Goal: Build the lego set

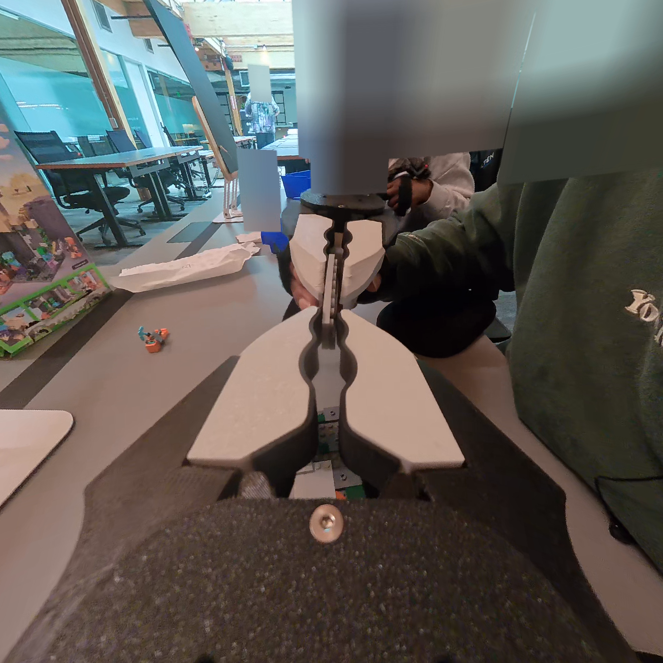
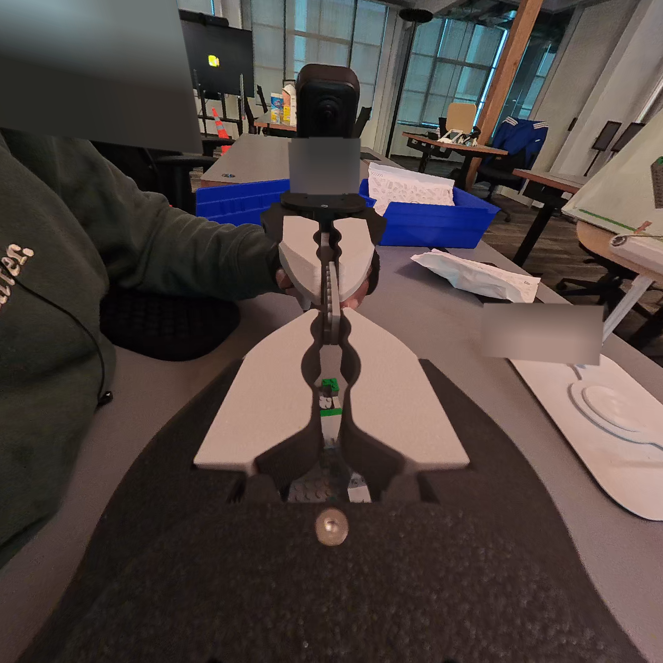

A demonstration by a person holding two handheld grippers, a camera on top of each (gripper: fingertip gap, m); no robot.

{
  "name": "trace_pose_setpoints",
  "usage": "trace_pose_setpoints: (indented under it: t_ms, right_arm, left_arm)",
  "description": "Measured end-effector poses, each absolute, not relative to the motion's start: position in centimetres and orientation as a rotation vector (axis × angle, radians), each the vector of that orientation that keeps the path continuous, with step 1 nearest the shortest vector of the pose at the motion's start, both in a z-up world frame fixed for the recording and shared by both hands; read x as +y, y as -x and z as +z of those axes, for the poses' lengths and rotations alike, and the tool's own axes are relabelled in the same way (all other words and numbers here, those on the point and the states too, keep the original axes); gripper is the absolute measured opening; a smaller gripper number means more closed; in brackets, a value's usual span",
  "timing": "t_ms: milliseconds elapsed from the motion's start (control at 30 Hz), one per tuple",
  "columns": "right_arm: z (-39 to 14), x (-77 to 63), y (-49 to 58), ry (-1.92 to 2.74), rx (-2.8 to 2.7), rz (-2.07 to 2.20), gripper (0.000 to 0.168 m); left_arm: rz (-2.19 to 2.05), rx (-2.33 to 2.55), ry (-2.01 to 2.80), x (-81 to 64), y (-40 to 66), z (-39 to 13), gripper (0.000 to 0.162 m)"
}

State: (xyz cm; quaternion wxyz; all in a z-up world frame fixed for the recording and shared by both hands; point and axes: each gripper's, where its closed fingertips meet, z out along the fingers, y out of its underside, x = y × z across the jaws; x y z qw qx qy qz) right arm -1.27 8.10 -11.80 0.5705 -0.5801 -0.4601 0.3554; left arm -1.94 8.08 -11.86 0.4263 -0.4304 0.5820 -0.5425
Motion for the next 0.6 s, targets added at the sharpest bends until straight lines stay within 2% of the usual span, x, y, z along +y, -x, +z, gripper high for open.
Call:
trace_pose_setpoints:
  t_ms: [133,500,600]
  right_arm:
    - [-12.0,8.4,1.2,1.378,-1.048,0.861,0.006]
    - [-12.7,8.7,1.2,1.403,-1.022,0.890,0.007]
    - [-12.4,8.6,1.5,1.384,-1.004,0.925,0.014]
  left_arm:
    - [-1.340,1.429,1.075,8.4,1.8,-11.9,0.009]
    - [-1.377,1.446,1.133,8.5,1.7,-12.8,0.006]
    - [-1.314,1.490,1.154,8.5,1.3,-13.9,0.006]
